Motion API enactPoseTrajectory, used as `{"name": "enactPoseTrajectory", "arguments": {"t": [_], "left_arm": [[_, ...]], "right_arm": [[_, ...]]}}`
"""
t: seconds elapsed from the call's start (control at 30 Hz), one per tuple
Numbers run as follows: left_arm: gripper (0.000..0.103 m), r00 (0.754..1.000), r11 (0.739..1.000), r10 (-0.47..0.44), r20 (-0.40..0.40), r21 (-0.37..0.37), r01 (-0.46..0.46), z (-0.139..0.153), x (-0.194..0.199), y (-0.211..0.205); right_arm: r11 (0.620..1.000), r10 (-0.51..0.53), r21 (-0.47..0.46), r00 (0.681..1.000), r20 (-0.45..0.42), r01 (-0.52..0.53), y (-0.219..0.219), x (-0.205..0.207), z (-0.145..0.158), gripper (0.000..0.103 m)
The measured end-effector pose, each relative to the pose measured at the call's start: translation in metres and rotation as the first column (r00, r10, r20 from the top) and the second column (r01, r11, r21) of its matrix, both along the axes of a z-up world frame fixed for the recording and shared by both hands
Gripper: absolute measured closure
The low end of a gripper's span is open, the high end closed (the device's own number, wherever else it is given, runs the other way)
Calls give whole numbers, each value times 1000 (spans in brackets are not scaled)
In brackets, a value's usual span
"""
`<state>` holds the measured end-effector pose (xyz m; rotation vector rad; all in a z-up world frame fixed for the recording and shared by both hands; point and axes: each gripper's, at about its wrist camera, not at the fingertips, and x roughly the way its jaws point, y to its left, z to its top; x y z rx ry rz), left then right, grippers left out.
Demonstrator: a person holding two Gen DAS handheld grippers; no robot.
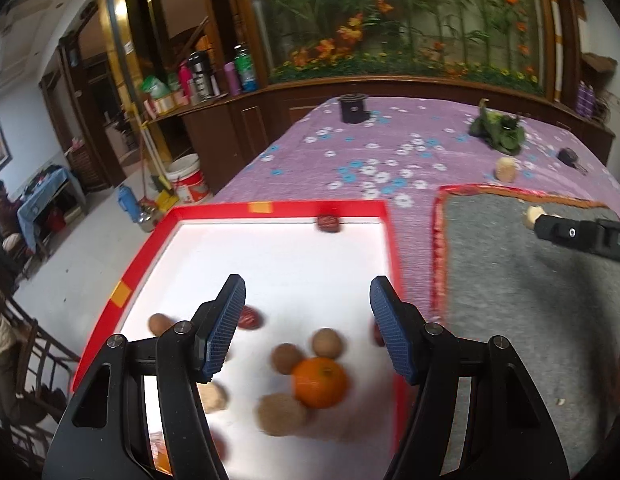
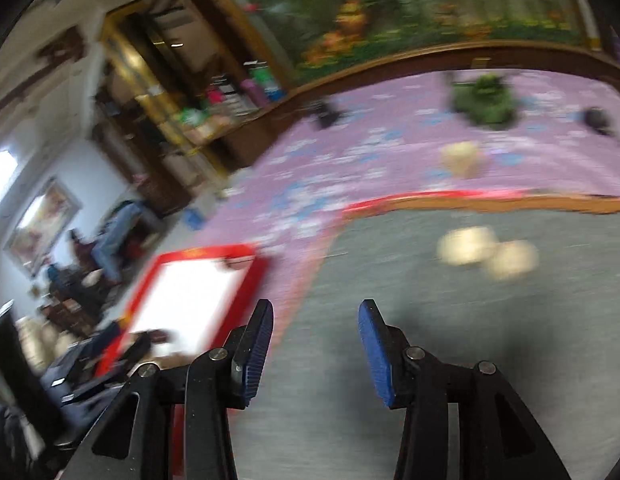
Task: Organize fruits
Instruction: 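Grasp a beige hexagonal chunk with the right gripper while the left gripper grasps another beige chunk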
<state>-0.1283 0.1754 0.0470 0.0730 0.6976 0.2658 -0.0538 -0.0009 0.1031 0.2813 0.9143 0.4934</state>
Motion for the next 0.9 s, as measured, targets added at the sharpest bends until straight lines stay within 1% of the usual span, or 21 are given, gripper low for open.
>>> {"name": "enactPoseTrajectory", "arguments": {"t": [0.03,0.1,0.17,0.2,0.27,0.33,0.43,0.47,0.5,0.57,0.63,0.67,0.7,0.77,0.83,0.9], "left_arm": [[38,1000,1000,-20,-5,3,20,1,1,-7],[38,999,999,-51,-14,17,51,2,5,-22],[38,996,996,-85,-25,30,85,3,10,-35],[38,994,994,-106,-33,36,107,4,12,-43],[38,990,990,-133,-43,47,135,6,17,-54],[38,985,985,-159,-62,52,163,8,24,-66],[38,979,980,-189,-80,42,193,12,31,-77],[38,976,978,-199,-83,41,203,13,35,-81],[38,974,976,-210,-86,39,214,14,38,-85],[38,965,969,-241,-101,31,245,14,51,-98],[38,955,961,-273,-113,16,276,11,65,-115],[38,949,955,-294,-116,8,297,9,73,-125],[38,942,949,-312,-123,1,314,6,80,-134],[38,929,940,-340,-147,-17,342,-2,98,-156],[38,919,932,-361,-159,-30,361,-10,116,-174],[38,918,933,-358,-171,-20,360,-18,132,-186]], "right_arm": [[998,-38,-51,999,-16,37,-19,7,-3,60],[987,-82,-138,996,-34,76,-39,16,-9,60],[971,-92,-229,993,-74,73,-53,30,-21,60],[965,-88,-255,992,-90,62,-56,35,-27,60],[964,-59,-262,997,-58,41,-56,42,-27,60],[952,-24,-306,999,-40,11,-48,51,-29,60],[921,-14,-388,1000,17,20,-37,58,-32,74],[925,-9,-380,1000,22,17,-39,57,-33,75],[937,-14,-349,1000,18,19,-44,56,-34,75],[969,-53,-242,998,-18,47,-65,60,-31,75],[985,-120,-132,992,-37,114,-90,65,-27,75],[988,-147,-59,988,-54,143,-104,67,-25,75],[986,-165,-6,984,-67,165,-115,66,-24,75],[974,-211,67,973,-91,217,-132,67,-20,75],[965,-237,94,967,-94,246,-140,66,-16,75],[959,-252,106,962,-102,262,-145,68,-14,75]]}}
